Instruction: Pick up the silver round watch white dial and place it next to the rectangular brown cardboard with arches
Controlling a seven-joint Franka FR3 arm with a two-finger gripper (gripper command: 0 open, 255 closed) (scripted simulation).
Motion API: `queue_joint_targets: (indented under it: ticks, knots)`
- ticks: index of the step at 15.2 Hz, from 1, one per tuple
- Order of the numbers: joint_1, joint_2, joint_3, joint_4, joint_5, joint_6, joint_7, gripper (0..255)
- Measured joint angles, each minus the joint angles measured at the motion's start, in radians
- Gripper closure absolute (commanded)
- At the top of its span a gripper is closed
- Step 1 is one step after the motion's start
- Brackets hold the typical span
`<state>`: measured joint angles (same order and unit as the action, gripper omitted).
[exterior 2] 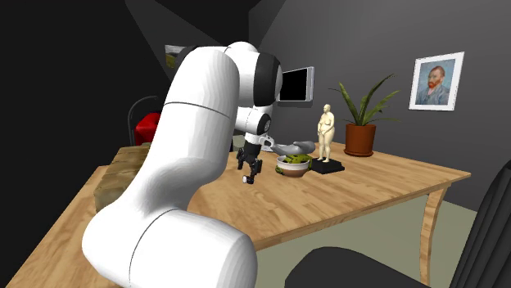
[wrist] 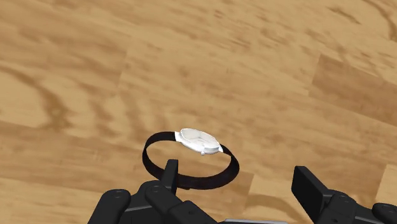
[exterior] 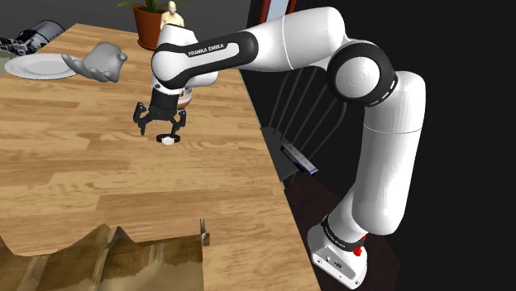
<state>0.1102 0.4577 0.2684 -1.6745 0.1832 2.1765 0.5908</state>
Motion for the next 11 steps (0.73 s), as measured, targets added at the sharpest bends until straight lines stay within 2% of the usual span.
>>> queue_joint_targets:
  ticks: [3,4,11]
  knots:
    - [0.000,0.000,0.000,0.000,0.000,0.000,0.000,0]
    - [0.000,0.000,0.000,0.000,0.000,0.000,0.000,255]
    - [0.001,0.000,0.001,0.002,0.000,0.001,0.000,255]
